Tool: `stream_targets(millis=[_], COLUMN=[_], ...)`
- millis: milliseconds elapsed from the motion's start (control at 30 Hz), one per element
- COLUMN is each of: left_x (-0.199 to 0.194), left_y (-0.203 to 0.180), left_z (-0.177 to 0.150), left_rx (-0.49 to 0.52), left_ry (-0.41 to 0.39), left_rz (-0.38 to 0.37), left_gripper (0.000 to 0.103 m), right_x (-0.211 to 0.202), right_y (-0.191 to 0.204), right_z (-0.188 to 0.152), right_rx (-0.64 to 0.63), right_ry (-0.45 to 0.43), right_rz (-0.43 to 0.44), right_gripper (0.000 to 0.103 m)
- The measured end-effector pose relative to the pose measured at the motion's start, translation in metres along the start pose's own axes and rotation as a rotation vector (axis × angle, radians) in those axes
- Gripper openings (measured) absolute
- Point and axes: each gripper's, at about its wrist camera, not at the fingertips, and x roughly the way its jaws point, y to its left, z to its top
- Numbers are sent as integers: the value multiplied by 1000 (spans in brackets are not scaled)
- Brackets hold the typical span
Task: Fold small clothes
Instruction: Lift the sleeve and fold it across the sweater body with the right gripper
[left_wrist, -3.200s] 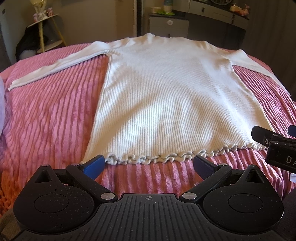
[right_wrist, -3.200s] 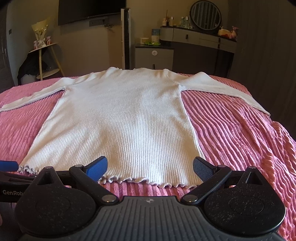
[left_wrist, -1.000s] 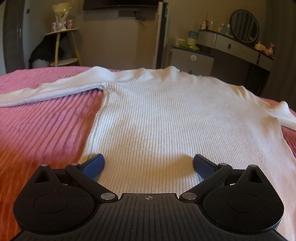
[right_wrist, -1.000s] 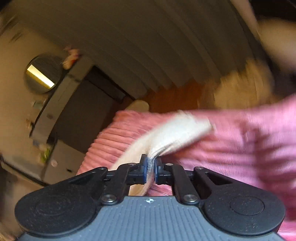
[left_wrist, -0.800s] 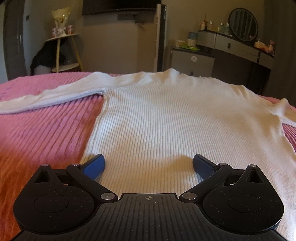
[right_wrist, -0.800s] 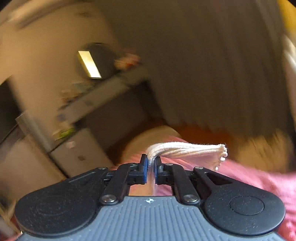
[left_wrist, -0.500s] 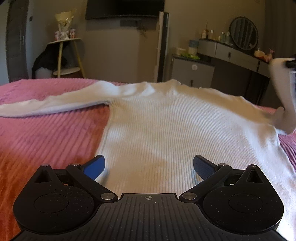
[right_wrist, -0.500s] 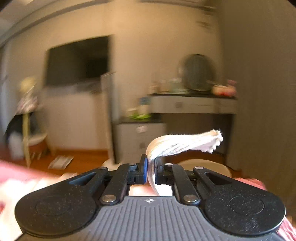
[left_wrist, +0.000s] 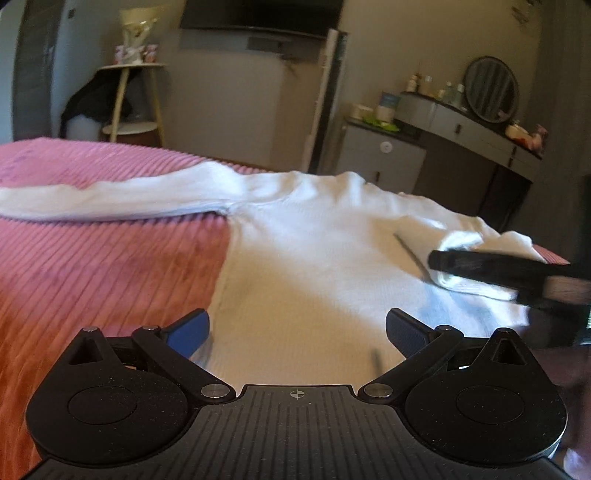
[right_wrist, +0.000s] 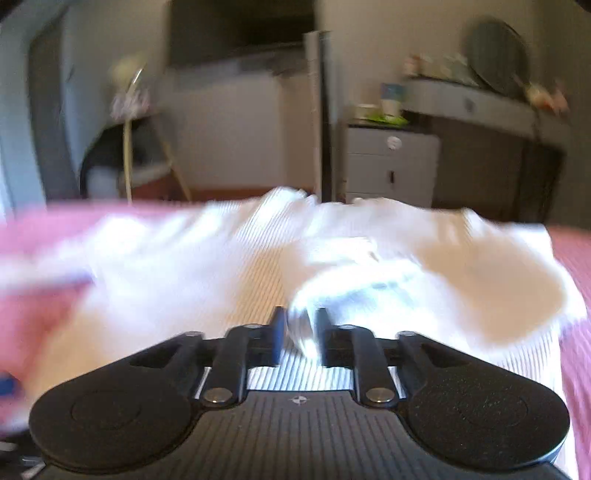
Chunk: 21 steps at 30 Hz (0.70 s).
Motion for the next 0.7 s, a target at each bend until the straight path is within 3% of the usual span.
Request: stream_targets(millis=[133,233,300,400,500,600,700], left_x=[3,10,22,47,75,101,126], left_y=[-10,-25,-40,-69,-98,-117,-127], left_z=[14,24,31,41,44,45,46], left_rx=[34,74,84,120,187,213,223], left_ry=[-2,-6,2,11,16,12,60], left_rz=[-50,-99,-124,-147,-124,-109,-102], left_gripper=[103,103,103,103,103,103,103], right_x=[-59,-72,-80,-77,-66,-53,-49], right_y=[-44,-66,-77,-86,-100,-117,-128], right_z=[-28,-29,-24,-28,-40,-38,-39], right_rx=[275,357,412,377,354,418,455], right_ry=[-18,22,-30,-93,-66,-67,-89], right_rz=[-67,-121,-113,-94,-79,-92,-60], right_gripper=[29,29,29,29,29,30,29])
